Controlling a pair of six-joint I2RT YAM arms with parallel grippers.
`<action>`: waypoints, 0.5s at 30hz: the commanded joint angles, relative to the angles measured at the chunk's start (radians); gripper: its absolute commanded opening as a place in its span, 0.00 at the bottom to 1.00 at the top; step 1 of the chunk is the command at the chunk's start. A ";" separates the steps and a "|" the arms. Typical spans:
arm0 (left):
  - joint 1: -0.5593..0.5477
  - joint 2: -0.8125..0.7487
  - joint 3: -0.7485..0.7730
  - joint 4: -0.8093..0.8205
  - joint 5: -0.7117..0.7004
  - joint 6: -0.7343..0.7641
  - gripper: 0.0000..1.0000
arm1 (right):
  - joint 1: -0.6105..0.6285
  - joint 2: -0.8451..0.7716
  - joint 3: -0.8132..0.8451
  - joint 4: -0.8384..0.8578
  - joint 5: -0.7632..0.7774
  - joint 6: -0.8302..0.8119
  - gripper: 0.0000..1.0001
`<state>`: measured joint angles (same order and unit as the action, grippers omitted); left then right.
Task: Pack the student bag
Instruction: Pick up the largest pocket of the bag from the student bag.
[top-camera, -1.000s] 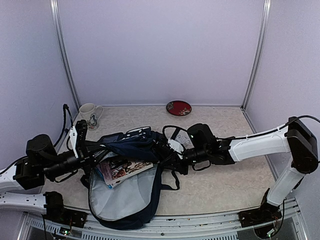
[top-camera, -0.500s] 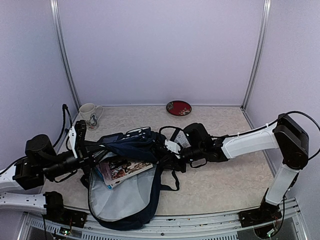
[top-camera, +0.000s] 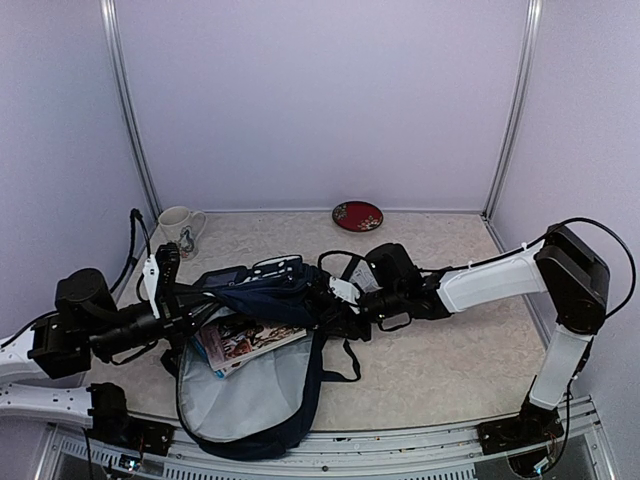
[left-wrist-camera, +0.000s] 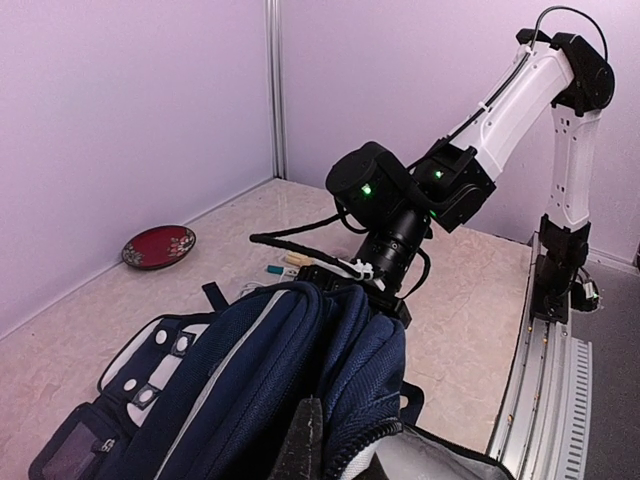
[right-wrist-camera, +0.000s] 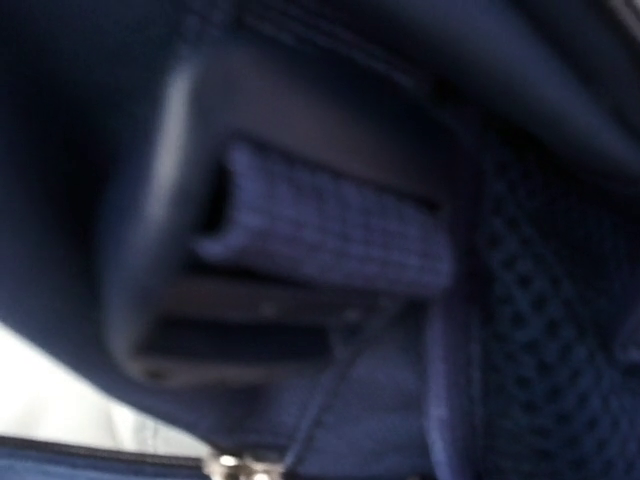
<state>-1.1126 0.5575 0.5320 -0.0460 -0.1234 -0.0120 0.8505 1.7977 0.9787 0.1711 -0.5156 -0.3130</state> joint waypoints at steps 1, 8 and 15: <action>-0.005 -0.002 0.062 0.101 -0.001 0.021 0.00 | 0.012 -0.018 -0.029 0.063 -0.090 0.013 0.32; -0.004 0.007 0.064 0.106 -0.001 0.027 0.00 | 0.028 0.019 -0.028 0.060 -0.090 0.038 0.26; -0.003 0.010 0.063 0.107 0.003 0.033 0.00 | 0.029 0.049 -0.032 0.071 -0.040 0.079 0.29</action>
<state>-1.1126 0.5770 0.5442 -0.0452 -0.1238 0.0071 0.8654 1.8141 0.9577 0.2222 -0.5770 -0.2653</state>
